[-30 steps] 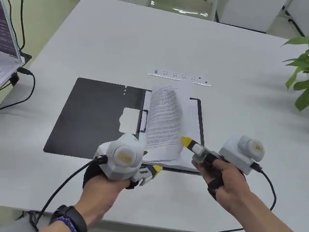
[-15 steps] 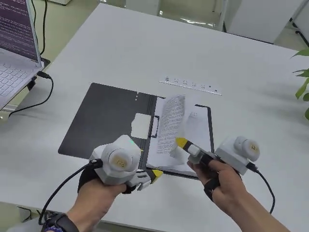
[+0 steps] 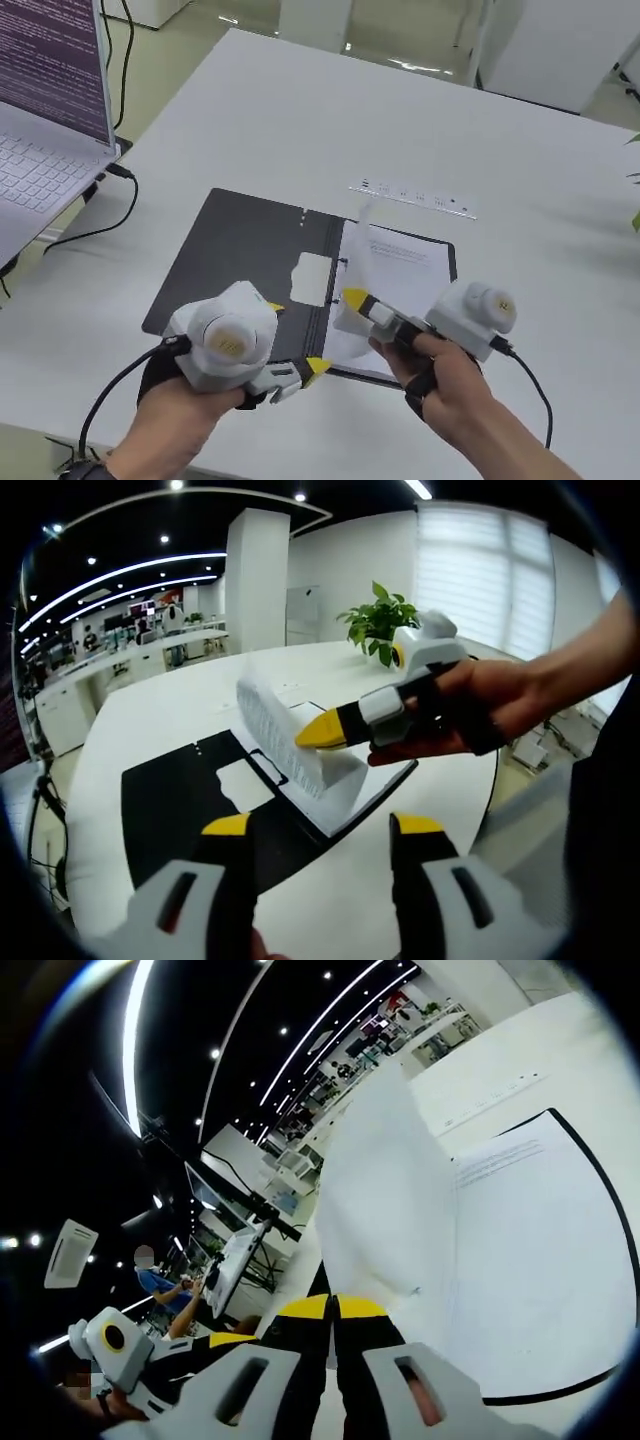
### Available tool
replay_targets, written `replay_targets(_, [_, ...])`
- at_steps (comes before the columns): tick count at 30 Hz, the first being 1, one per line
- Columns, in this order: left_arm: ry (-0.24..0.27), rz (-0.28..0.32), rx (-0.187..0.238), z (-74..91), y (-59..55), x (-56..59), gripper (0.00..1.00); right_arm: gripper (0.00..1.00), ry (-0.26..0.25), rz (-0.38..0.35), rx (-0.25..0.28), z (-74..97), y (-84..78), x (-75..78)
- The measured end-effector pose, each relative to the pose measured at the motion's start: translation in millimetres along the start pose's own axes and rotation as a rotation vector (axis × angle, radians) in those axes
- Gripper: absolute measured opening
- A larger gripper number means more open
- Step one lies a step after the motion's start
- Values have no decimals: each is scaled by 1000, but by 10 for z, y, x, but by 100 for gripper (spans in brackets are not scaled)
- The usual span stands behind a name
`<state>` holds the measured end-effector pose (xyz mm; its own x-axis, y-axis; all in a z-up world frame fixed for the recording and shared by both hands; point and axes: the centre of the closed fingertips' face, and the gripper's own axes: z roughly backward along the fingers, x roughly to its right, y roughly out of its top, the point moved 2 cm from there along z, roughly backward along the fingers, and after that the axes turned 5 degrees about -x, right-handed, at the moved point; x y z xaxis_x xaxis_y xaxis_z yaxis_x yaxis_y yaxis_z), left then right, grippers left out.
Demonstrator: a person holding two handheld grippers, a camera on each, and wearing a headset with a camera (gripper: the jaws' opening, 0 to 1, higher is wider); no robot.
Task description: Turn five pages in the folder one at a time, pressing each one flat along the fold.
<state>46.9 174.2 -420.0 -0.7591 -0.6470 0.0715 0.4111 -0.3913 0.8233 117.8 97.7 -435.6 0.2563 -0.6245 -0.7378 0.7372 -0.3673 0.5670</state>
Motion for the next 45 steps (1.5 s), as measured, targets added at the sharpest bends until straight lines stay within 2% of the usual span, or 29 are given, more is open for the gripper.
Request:
replay_targets(9, [36, 23, 4, 218, -75, -274, 58, 0, 26, 2, -47, -249, -116, -113])
replay_targets(14, [48, 48, 6, 298, -132, -370, 60, 0, 35, -3, -66, -371, -160, -144])
replay_targets(20, [66, 67, 19, 406, -150, -436, 60, 0, 45, 14, -104, -514, -236, -210])
replay_targets(28, [77, 83, 22, 471, -204, -470, 61, 0, 62, 16, -137, -707, -341, -294])
replay_targets(38, [103, 101, 45, 575, -173, -557, 62, 0, 67, -14, -160, -892, -423, -282])
replay_targets(43, [106, 115, 39, 595, -215, -592, 62, 0, 57, -16, -173, -987, -476, -248])
replay_targets(45, [105, 117, 31, 597, -239, -595, 64, 0, 61, -36, -163, -1021, -485, -230])
